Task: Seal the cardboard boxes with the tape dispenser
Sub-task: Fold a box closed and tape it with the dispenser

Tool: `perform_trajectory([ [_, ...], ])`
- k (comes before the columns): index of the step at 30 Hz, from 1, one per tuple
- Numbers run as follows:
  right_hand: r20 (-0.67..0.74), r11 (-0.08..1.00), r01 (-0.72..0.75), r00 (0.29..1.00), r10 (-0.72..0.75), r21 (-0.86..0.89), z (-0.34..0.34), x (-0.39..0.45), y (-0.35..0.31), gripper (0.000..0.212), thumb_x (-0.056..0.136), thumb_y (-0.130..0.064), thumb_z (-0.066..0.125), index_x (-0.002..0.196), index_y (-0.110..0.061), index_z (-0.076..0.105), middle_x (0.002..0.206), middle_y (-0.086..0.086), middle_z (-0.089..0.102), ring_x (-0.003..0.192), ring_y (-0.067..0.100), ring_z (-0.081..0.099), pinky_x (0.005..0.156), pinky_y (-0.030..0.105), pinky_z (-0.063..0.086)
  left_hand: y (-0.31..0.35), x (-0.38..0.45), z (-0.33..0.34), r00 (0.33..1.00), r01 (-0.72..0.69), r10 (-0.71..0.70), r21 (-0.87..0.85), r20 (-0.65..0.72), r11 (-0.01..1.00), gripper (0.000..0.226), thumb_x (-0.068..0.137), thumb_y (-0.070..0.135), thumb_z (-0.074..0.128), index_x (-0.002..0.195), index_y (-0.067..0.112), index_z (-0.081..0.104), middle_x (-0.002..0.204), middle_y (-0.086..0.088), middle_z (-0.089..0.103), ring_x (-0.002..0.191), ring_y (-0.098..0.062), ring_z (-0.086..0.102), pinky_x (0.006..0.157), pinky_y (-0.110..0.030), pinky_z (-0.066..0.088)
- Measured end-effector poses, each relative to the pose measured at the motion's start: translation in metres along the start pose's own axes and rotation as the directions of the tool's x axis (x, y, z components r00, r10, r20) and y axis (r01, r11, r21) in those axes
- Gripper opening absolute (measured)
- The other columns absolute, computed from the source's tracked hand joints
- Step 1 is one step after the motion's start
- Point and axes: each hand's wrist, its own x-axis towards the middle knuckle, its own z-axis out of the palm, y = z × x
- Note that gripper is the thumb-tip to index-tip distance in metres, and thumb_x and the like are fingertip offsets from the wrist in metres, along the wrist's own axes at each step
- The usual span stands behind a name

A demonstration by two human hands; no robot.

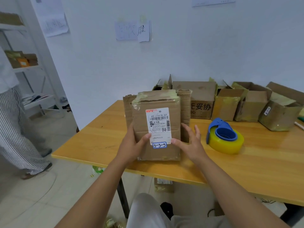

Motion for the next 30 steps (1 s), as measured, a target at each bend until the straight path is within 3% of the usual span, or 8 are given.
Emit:
perform_trajectory([
  [3, -0.022, 0.994, -0.060, 0.998, 0.062, 0.096, -0.008, 0.005, 0.004, 0.129, 0.051, -0.070, 0.079, 0.153, -0.041, 0.006, 0.165, -0.005, 0.003, 0.150, 0.024, 0.015, 0.114, 0.043, 0.028, -0.001, 0.001, -0.009, 0.998, 0.012, -0.008, -0.081, 0.055, 0.997, 0.055, 0.082, 0.063, 0.066, 0.127, 0.062, 0.033, 0.114, 0.040, 0.060, 0.102, 0.011, 0.061, 0.070, -0.014, 0.054],
  [6, 0.071, 0.983, -0.090, 0.994, 0.079, 0.161, -0.009, 0.009, 0.003, 0.141, 0.051, -0.067, 0.083, 0.155, -0.041, -0.009, 0.165, 0.001, 0.016, 0.148, 0.024, 0.024, 0.112, 0.043, 0.032, -0.007, 0.004, -0.016, 0.996, 0.039, -0.027, -0.145, 0.087, 0.989, 0.069, 0.082, 0.054, 0.068, 0.142, 0.044, 0.035, 0.125, 0.027, 0.060, 0.108, 0.011, 0.059, 0.074, -0.015, 0.054],
  [11, 0.103, 0.989, 0.007, 0.994, -0.022, 0.147, 0.008, 0.007, -0.003, 0.093, 0.067, -0.059, 0.084, 0.136, -0.051, 0.023, 0.129, -0.036, 0.043, 0.131, 0.011, 0.045, 0.087, 0.013, 0.047, -0.008, 0.009, -0.012, 0.985, 0.083, -0.096, -0.092, -0.145, 0.992, 0.079, 0.074, 0.057, 0.075, 0.142, 0.033, 0.042, 0.138, 0.012, 0.045, 0.117, -0.002, 0.050, 0.087, -0.026, 0.052],
  [13, 0.106, 0.993, 0.052, 0.992, -0.063, 0.105, 0.013, 0.006, -0.004, 0.096, 0.071, -0.058, 0.081, 0.147, -0.042, 0.024, 0.142, -0.022, 0.040, 0.136, 0.012, 0.040, 0.103, 0.029, 0.047, -0.007, 0.011, -0.008, 0.970, 0.147, -0.182, -0.208, -0.161, 0.967, 0.079, 0.074, 0.052, 0.077, 0.142, 0.033, 0.041, 0.142, 0.005, 0.044, 0.119, -0.015, 0.053, 0.087, -0.039, 0.055],
  [16, 0.123, 0.993, 0.102, 0.988, -0.094, -0.060, 0.011, 0.005, -0.018, 0.110, 0.076, -0.061, 0.075, 0.159, -0.035, 0.007, 0.145, -0.012, 0.027, 0.133, 0.013, 0.037, 0.103, 0.035, 0.043, -0.003, 0.009, -0.003, 0.974, 0.166, -0.211, -0.373, -0.084, 0.913, 0.084, 0.072, 0.048, 0.077, 0.144, 0.041, 0.034, 0.132, 0.004, 0.054, 0.106, -0.011, 0.063, 0.065, -0.025, 0.057],
  [21, 0.070, 0.933, 0.305, 0.952, -0.297, -0.189, -0.004, 0.010, -0.055, 0.092, 0.082, -0.060, 0.071, 0.157, -0.035, 0.023, 0.138, -0.015, 0.030, 0.129, 0.013, 0.032, 0.107, 0.036, 0.037, -0.005, 0.011, -0.002, 0.954, 0.182, -0.275, -0.490, -0.124, 0.853, 0.100, 0.083, 0.037, 0.075, 0.152, 0.052, 0.005, 0.135, -0.001, 0.051, 0.102, -0.007, 0.066, 0.080, -0.044, 0.059],
  [26, 0.145, 0.900, 0.322, 0.946, -0.291, -0.292, -0.003, 0.016, -0.075, 0.078, 0.087, -0.053, 0.067, 0.153, -0.042, 0.029, 0.143, -0.016, 0.030, 0.120, 0.012, 0.023, 0.112, 0.038, 0.028, -0.005, 0.007, -0.005, 0.930, 0.097, -0.082, 0.022, -0.357, 0.995, 0.105, 0.082, 0.050, 0.074, 0.155, 0.042, 0.000, 0.161, -0.003, 0.006, 0.145, -0.027, 0.026, 0.112, -0.050, 0.035],
  [30, 0.224, 0.909, 0.312, 0.941, -0.255, -0.275, 0.003, 0.017, -0.077, 0.079, 0.080, -0.056, 0.054, 0.153, -0.049, 0.023, 0.145, -0.026, 0.023, 0.143, 0.019, 0.013, 0.117, 0.039, 0.024, 0.016, 0.020, -0.027, 0.933, -0.202, 0.291, 0.363, -0.210, 0.910, 0.097, 0.079, 0.053, 0.071, 0.155, 0.046, 0.010, 0.164, 0.006, -0.008, 0.151, -0.022, -0.003, 0.117, -0.045, 0.015],
])
